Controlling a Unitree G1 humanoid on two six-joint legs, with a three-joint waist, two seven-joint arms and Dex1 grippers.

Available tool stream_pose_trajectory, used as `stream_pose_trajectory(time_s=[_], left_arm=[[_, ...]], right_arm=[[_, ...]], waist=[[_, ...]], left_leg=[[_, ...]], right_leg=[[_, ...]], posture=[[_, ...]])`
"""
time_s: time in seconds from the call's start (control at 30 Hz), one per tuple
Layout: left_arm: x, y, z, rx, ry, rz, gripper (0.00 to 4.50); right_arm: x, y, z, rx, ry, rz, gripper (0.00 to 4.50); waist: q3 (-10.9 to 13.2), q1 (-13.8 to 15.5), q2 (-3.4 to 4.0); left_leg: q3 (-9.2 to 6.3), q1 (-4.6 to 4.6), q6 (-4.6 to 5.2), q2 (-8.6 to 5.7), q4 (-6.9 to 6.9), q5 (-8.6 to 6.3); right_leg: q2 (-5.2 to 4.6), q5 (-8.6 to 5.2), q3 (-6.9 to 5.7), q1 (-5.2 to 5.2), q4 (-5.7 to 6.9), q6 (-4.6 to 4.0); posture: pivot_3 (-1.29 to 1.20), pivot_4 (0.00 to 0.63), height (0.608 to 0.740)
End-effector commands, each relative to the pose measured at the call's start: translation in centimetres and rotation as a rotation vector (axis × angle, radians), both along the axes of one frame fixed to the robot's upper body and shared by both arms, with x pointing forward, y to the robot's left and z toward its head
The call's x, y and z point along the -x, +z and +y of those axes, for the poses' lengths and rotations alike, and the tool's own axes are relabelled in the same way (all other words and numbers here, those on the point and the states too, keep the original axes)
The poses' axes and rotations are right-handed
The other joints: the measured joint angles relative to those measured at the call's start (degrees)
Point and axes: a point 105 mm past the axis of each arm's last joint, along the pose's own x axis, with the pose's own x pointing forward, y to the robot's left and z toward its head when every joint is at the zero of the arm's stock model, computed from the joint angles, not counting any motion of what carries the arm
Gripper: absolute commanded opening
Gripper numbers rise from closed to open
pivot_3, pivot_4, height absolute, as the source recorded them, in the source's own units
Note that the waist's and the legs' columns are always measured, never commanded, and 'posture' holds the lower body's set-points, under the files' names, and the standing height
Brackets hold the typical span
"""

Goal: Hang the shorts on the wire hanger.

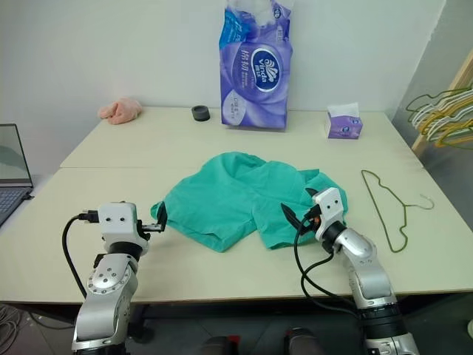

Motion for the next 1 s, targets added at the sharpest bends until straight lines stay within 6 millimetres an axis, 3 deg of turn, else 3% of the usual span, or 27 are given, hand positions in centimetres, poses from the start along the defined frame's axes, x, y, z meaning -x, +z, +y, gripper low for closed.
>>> stream_pose_trajectory(time_s=[0.03,0.73,1.0], left_arm=[[-0.1,1.7,-0.8,-0.030,-0.050,-0.059,4.49],[0.0,1.1,0.4,-0.071,0.035,-0.014,4.49],[-0.2,1.3,-1.3,-0.011,-0.078,-0.028,4.49]], right_arm=[[-0.2,1.4,-0.2,0.009,-0.004,-0.066,4.50],[-0.2,1.2,-0.1,0.022,-0.001,-0.061,4.50],[0.0,1.8,-0.2,0.017,0.003,-0.072,4.50]], waist=[[0.0,0.0,0.00],[0.0,0.0,0.01],[0.0,0.0,0.01]], left_leg=[[0.01,0.00,0.00,0.00,0.00,0.00],[0.00,0.00,0.00,0.00,0.00,0.00],[0.00,0.00,0.00,0.00,0.00,0.00]], right_leg=[[0.00,0.00,0.00,0.00,0.00,0.00],[0.00,0.00,0.00,0.00,0.00,0.00],[0.00,0.00,0.00,0.00,0.00,0.00]], posture=[[0.01,0.046,0.740],[0.01,0.057,0.740],[-0.01,0.060,0.740]])
